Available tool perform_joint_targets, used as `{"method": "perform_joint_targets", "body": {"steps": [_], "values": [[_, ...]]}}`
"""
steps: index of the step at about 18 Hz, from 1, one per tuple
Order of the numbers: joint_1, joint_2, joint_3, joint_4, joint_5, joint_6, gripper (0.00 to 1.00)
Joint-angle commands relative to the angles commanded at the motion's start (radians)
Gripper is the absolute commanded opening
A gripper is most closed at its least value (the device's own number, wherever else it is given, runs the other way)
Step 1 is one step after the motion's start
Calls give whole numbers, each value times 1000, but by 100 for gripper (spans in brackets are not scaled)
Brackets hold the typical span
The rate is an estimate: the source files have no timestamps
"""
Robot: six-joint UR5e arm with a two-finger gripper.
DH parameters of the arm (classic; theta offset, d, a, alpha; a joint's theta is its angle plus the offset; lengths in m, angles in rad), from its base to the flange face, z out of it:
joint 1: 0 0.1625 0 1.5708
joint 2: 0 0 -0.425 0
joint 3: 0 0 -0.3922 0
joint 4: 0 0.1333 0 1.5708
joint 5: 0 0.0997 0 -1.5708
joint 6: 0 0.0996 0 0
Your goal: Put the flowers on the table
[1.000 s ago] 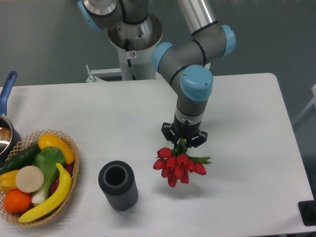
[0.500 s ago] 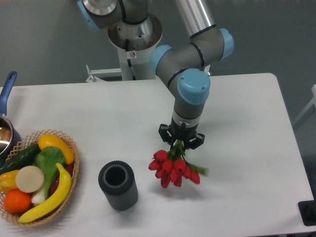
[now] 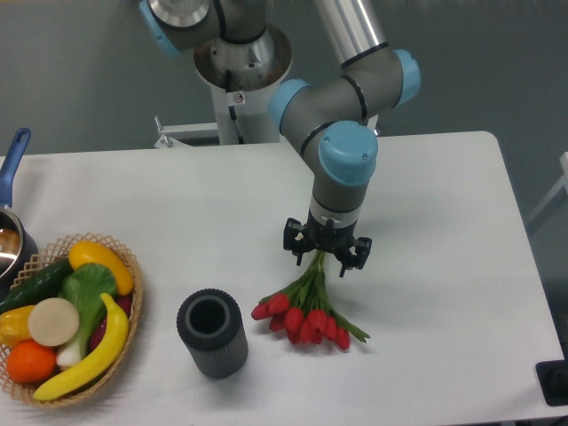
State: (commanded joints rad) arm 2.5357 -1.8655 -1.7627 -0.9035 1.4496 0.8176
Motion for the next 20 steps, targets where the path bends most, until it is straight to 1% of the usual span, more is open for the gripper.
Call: {"method": "perform_joint_targets", "body": {"steps": [3,5,7,8,9,11,13,15,17,20], "values": [[9,34,38,-2,2,5,100],[18,67,43,-5,2,27,100],[46,112,31,-15,-2,105,100],[60,136,19,-17,-3,167,100],[80,162,5,-32,-5,225,100],[124,218,-6,-93,-11,332,100],[184,284,-6,-177,-14,444,100],[239,343,-12,-248,-20,570,100],[294,388,-27,-296,-35,707,100],[360,431,-35,-348,-55,823,100]]}}
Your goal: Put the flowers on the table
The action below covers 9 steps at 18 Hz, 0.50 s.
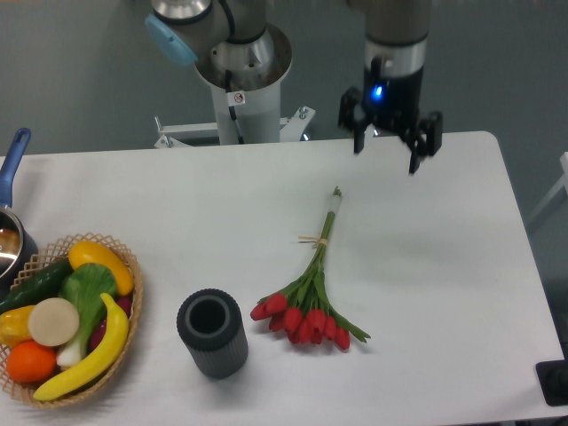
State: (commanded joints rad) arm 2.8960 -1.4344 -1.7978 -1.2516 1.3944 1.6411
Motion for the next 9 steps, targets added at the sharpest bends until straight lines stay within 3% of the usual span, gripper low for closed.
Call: {"method": "perform_joint_targets", "body": {"steps": [9], "values": [[57,45,-25,-20,-17,79,100]]}}
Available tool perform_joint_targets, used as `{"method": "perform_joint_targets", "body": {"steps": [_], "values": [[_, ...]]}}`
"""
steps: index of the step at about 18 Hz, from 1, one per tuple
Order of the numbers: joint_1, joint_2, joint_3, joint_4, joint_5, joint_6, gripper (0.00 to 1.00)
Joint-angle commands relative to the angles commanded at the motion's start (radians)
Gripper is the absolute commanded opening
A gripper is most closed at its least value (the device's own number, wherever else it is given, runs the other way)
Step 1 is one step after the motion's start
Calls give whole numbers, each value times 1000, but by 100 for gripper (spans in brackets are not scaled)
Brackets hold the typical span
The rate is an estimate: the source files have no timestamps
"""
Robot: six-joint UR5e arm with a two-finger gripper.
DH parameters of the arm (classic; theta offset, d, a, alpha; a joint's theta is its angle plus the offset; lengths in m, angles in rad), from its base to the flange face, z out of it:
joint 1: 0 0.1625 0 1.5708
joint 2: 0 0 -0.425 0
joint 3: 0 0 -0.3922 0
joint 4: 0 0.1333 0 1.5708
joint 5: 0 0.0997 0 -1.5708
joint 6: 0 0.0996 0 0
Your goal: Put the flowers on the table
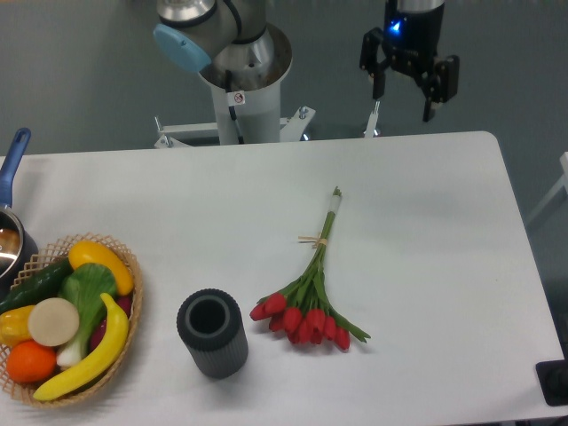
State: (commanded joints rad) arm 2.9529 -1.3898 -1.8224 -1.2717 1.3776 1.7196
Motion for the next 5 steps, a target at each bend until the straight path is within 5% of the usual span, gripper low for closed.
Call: {"method": "perform_joint_targets", "body": {"steps": [5], "values": [[0,2,-2,5,-5,-2,100]]}}
